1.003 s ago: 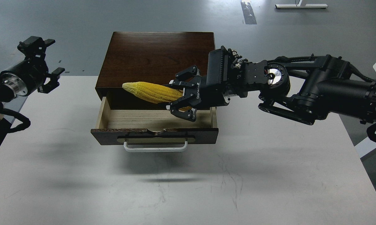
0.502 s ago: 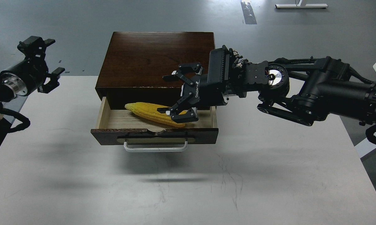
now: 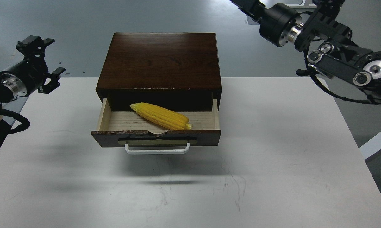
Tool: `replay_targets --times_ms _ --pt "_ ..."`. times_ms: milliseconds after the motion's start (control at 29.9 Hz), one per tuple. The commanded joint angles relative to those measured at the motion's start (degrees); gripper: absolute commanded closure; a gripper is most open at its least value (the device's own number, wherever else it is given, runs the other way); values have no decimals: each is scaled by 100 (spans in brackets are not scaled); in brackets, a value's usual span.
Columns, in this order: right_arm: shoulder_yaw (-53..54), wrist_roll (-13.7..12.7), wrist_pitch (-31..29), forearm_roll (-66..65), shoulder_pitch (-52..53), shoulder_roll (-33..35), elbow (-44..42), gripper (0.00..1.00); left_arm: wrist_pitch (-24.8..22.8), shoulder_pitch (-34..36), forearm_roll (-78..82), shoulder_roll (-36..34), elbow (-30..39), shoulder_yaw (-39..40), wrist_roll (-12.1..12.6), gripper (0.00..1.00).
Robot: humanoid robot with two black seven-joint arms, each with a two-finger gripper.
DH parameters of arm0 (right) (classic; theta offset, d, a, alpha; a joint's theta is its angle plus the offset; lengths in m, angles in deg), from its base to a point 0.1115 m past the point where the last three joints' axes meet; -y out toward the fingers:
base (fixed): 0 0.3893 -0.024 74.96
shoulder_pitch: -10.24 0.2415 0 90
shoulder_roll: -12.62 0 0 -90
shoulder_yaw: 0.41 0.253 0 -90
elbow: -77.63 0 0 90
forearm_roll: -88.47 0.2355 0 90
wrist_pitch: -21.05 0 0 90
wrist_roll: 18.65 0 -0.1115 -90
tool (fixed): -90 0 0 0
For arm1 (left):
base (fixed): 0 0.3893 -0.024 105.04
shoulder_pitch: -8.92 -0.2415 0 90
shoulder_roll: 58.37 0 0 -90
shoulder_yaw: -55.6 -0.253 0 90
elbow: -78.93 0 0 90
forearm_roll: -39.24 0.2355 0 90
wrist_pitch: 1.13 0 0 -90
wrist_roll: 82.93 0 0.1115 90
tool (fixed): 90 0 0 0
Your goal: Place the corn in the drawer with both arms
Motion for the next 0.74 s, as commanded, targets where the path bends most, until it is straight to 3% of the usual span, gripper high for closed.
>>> replay_targets --times_ms 0,134,301,435,702 --pt "83 -183 -218 1407 -540 243 -384 4 2 1 -14 24 0 7 -3 1" --pt "294 -271 -559 2426 -1058 437 -419 4 -6 1 -14 77 0 7 -3 1" --pt "776 -297 -947 2771 -1586 525 -410 4 2 1 -14 112 0 7 6 1" --pt "1155 -622 -1053 3525 -1973 507 -376 2 2 1 -23 139 0 7 15 1" --pt "1209 -622 -1115 3536 -2176 446 -375 0 20 1 -14 147 -26 -2 50 1"
